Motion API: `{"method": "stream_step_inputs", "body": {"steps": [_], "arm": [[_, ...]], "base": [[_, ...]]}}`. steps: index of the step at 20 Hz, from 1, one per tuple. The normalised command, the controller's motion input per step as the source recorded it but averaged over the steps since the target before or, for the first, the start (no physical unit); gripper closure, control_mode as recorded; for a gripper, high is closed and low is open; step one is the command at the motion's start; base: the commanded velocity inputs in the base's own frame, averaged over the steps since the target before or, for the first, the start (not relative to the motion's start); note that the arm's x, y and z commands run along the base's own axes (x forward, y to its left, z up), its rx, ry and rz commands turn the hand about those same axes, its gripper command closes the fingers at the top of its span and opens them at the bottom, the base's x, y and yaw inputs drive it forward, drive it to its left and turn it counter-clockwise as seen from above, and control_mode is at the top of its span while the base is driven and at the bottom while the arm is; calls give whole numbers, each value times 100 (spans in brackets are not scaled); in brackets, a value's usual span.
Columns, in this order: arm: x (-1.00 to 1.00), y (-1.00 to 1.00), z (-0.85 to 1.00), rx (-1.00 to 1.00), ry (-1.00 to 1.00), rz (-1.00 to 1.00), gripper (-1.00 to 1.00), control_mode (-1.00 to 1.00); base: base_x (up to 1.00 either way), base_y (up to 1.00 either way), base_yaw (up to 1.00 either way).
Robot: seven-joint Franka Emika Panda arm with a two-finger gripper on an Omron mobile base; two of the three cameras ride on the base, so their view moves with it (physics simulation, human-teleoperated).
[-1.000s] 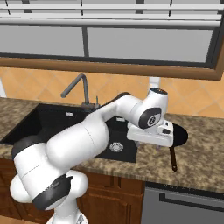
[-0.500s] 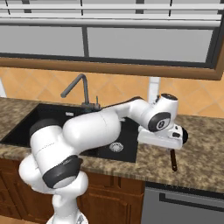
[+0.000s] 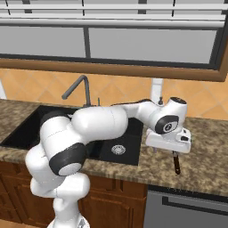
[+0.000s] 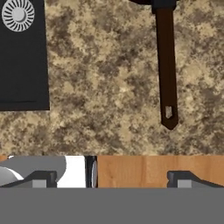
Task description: Pick the pan and sponge and place them into the sink. Then turn on the water.
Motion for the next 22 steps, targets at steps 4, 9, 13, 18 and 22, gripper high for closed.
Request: {"method": "stream_step_inputs", "body": {"steps": [4, 9, 13, 18, 22], "arm": [[7, -18, -20, 0, 0, 0, -100, -100], [9, -17, -30, 0, 0, 0, -100, -100], [10, -21, -16, 0, 0, 0, -100, -100], [16, -27, -4, 2, 0, 0, -100, -100], [16, -14, -22, 0, 0, 0, -100, -100]], "base": [[0, 0, 0], [0, 0, 0], [0, 0, 0], [0, 0, 0], [0, 0, 0]]}}
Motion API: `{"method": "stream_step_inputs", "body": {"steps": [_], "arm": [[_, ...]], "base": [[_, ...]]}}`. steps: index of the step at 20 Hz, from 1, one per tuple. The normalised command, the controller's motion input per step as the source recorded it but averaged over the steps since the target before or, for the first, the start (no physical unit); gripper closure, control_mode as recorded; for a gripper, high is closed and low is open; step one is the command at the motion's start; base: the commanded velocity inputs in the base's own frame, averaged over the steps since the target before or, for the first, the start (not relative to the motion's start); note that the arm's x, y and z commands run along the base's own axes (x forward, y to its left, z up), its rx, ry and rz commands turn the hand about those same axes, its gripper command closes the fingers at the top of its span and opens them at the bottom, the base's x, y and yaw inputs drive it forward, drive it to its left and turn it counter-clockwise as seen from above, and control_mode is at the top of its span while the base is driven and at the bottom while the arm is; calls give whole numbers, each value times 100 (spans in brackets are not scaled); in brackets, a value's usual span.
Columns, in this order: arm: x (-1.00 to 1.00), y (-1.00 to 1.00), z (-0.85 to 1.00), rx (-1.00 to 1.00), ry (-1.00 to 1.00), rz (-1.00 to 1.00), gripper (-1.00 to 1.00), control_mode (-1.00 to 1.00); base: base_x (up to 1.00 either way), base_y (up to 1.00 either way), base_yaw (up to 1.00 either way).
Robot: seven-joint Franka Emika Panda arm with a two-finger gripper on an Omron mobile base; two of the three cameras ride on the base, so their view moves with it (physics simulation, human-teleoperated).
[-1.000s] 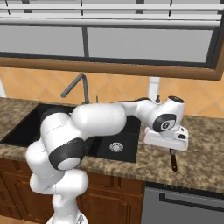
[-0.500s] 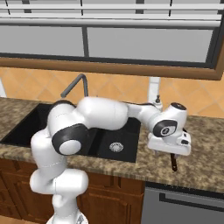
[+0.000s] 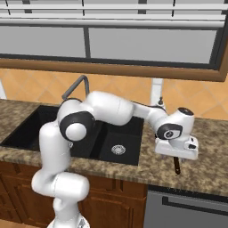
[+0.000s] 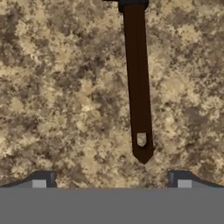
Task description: Pick the pan and sponge and place them into the sink. Then turn on the water.
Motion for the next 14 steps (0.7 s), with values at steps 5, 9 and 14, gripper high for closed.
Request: {"method": "stream_step_inputs", "body": {"steps": [5, 9, 14], "arm": [[18, -1, -28, 0, -4, 0, -100, -100], [14, -3, -37, 0, -3, 0, -100, -100], [10, -15, -32, 0, -1, 0, -100, -100]], "base": [[0, 0, 0], [0, 0, 0], [0, 0, 0]]}}
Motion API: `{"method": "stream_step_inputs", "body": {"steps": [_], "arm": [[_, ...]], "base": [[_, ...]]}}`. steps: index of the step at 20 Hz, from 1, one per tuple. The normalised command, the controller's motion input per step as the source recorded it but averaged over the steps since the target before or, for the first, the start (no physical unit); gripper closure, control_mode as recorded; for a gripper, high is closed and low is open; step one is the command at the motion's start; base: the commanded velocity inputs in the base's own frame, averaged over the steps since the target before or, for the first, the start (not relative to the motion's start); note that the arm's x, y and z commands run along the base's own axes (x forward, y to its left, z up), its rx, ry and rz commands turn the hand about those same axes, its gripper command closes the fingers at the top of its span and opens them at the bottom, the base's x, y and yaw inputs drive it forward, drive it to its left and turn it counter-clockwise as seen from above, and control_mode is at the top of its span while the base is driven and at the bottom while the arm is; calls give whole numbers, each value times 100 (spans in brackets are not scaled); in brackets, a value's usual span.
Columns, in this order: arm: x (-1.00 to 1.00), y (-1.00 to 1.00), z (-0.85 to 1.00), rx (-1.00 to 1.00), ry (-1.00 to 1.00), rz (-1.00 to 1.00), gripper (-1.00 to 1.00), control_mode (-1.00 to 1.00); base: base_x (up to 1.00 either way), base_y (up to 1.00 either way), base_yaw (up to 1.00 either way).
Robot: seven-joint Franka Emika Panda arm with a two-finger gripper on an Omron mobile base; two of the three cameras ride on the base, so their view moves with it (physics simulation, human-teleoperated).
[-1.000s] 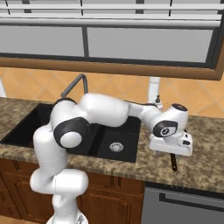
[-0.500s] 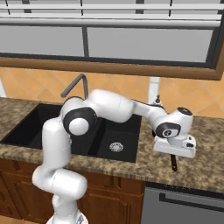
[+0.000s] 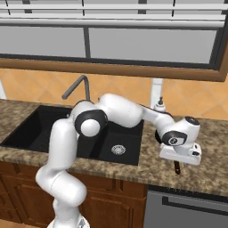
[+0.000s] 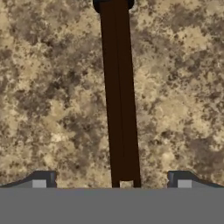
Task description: Pick the pan and sponge and place them into the sink. Then turn on the water.
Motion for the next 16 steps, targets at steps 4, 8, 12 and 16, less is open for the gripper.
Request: {"method": "stream_step_inputs", "body": {"steps": [4, 8, 12, 16], "arm": [[7, -4, -29, 0, -1, 0, -100, -100], [6, 0, -25, 0, -2, 0, -100, -100], [2, 0, -23, 0, -1, 0, -100, -100], [2, 0, -28, 0, -1, 0, 100, -100]], "base": [[0, 0, 0], [0, 0, 0], [0, 0, 0], [0, 0, 0]]}}
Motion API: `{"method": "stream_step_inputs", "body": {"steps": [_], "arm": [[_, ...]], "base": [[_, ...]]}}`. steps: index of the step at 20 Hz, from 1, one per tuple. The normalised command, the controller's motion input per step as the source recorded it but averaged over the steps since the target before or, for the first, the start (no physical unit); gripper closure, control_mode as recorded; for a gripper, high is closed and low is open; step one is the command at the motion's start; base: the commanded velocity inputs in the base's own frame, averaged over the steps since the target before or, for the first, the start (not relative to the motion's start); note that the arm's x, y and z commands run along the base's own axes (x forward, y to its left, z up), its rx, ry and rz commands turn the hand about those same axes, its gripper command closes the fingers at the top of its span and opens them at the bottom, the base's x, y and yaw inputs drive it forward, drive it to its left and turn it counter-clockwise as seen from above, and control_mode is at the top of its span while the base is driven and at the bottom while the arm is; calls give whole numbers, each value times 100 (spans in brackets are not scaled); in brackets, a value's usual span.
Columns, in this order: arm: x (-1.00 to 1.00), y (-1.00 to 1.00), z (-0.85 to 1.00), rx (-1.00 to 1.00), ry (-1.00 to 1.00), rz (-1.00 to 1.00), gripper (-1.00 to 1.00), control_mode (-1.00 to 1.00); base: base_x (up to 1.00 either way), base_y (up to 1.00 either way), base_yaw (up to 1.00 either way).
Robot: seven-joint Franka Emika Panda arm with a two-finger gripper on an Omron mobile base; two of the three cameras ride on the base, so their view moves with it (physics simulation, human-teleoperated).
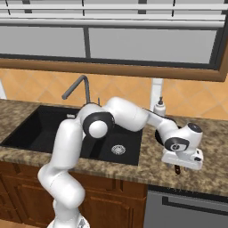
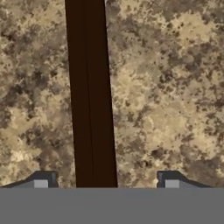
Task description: Pick the pan and sponge and place them into the sink. Then turn on the water.
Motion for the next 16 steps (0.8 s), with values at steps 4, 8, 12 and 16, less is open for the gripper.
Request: {"method": "stream_step_inputs", "body": {"steps": [4, 8, 12, 16], "arm": [[0, 0, -3, 0, 0, 0, 100, -100], [0, 0, 0, 0, 0, 0, 100, -100], [0, 0, 0, 0, 0, 0, 100, -100], [-4, 6, 2, -1, -3, 0, 100, -100]], "base": [[0, 0, 0], [0, 0, 0], [0, 0, 0], [0, 0, 0]]}}
